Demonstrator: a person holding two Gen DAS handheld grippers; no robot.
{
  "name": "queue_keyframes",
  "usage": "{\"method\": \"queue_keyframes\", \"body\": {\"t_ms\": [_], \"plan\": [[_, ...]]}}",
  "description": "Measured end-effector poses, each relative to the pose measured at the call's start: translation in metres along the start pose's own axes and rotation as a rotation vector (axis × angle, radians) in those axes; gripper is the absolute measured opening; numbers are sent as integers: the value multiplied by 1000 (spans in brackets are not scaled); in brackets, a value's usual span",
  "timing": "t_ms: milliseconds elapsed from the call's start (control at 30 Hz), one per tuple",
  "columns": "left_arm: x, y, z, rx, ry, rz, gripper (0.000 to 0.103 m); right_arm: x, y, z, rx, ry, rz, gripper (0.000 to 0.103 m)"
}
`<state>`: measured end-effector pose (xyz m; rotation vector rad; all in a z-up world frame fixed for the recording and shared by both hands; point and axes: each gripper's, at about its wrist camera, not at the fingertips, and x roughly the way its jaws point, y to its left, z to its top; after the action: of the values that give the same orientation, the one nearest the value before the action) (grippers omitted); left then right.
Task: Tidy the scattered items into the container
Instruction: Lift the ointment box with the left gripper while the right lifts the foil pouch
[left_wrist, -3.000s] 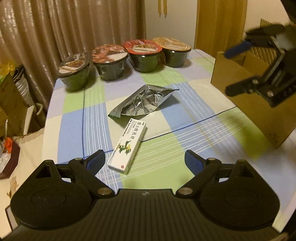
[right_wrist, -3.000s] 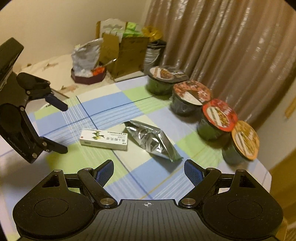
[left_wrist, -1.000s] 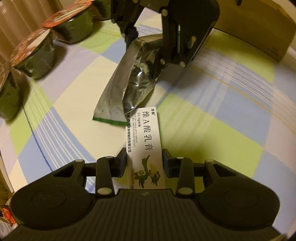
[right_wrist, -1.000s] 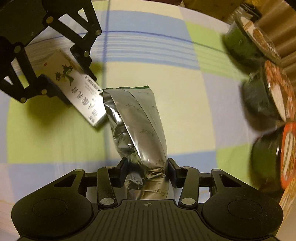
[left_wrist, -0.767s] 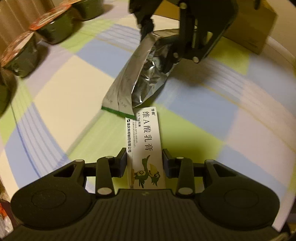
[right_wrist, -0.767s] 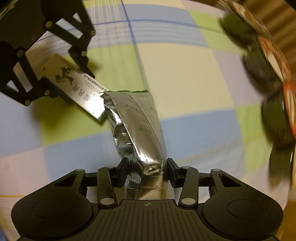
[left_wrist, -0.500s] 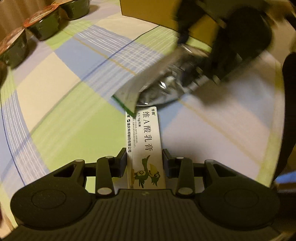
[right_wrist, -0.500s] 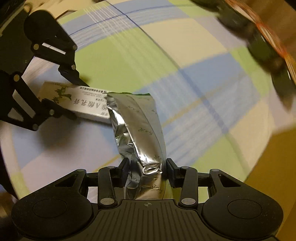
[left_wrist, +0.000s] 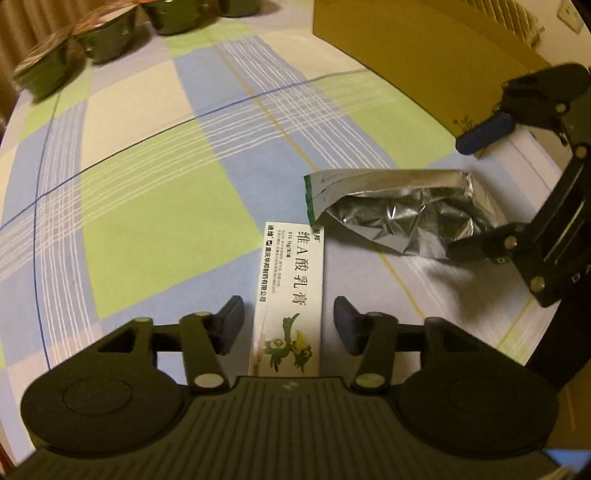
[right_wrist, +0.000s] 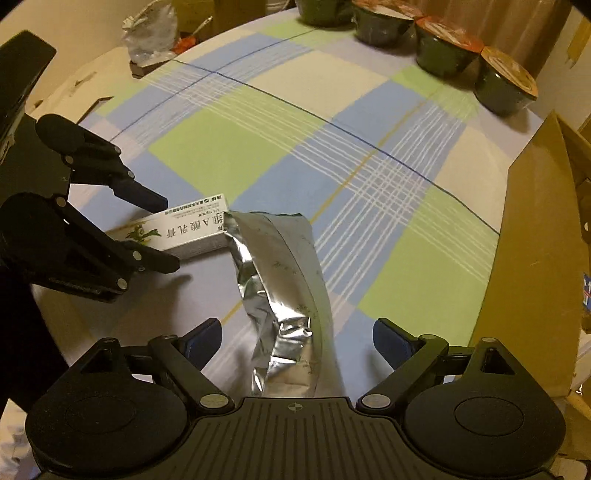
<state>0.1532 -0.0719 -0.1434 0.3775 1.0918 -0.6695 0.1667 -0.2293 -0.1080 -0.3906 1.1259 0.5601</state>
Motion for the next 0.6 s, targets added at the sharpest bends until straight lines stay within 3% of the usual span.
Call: {"method": "queue_keyframes", "body": {"t_ms": [367, 600], "plan": [[-13, 12, -1, -77, -24, -28, 57, 21, -15, -2, -8, 14, 113, 94], [-3, 14, 2, -46, 17, -36, 57, 46, -2, 12, -131, 93, 89, 94]]}}
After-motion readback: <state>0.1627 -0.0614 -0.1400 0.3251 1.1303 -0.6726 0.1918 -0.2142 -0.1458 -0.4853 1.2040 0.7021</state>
